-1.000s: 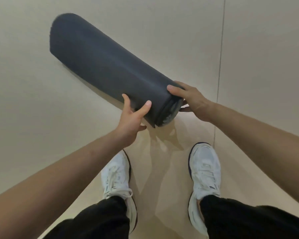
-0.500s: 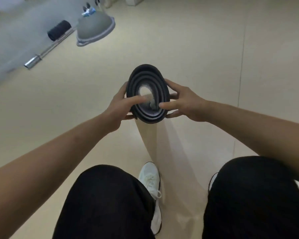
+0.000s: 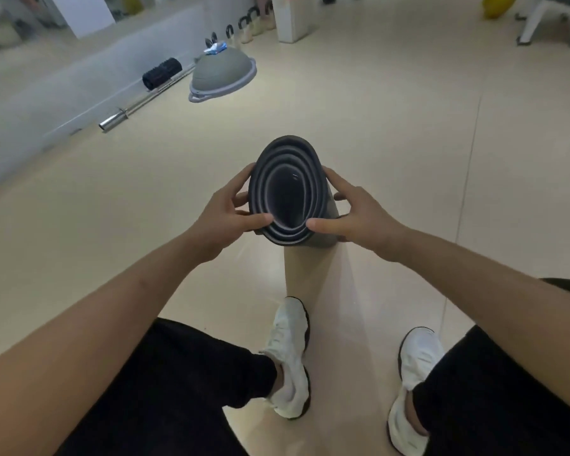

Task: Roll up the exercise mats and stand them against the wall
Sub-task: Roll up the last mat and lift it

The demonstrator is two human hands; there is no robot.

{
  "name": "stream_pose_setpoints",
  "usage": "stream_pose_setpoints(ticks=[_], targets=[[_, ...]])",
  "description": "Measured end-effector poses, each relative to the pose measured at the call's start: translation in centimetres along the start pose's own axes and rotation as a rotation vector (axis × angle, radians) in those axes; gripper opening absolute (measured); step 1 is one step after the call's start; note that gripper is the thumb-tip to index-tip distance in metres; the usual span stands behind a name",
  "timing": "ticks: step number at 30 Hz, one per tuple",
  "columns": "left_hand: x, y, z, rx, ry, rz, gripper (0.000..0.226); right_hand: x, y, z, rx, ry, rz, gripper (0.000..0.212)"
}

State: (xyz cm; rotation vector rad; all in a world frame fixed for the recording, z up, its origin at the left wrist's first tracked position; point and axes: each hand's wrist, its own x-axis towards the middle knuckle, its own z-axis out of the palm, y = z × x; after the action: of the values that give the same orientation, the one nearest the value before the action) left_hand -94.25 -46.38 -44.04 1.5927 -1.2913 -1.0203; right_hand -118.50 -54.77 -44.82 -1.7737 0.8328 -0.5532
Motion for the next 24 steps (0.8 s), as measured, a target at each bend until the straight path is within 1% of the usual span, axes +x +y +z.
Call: stream_pose_setpoints(ticks=[3,7,12,17,20,24], targets=[[-1.1,-1.4,1.0,-0.101,0.068,-0.002,0.083,-1.0,0.7,1.0,0.156,0.048,-0.004,0.084],[-0.9,-1.9,1.1,-0.142,-0.003,-0.007,0.078,-1.0,0.9,1.3,0.244,0.078,0.010,0.081],[2.6,-0.2,2.0,-0.189,-0.011,0.004,0.082,1.4,0.8,-0.6,0.239,0.209,0.011,0.076],[7.6,0.8,3.1,-0.213,-0.080,0.017,0.082,3.6,2.5,-4.2,0.219,0.291,-0.002,0.081],[9.9,1.1,3.7,-0.238,-0.042,0.027,0.085,4.5,3.1,-5.4,0.274,0.335,-0.015,0.085],[12.4,2.1,4.9,-0.325,0.027,-0.077,0.085,6.4,2.3,-7.5,0.327,0.300,0.084,0.082]])
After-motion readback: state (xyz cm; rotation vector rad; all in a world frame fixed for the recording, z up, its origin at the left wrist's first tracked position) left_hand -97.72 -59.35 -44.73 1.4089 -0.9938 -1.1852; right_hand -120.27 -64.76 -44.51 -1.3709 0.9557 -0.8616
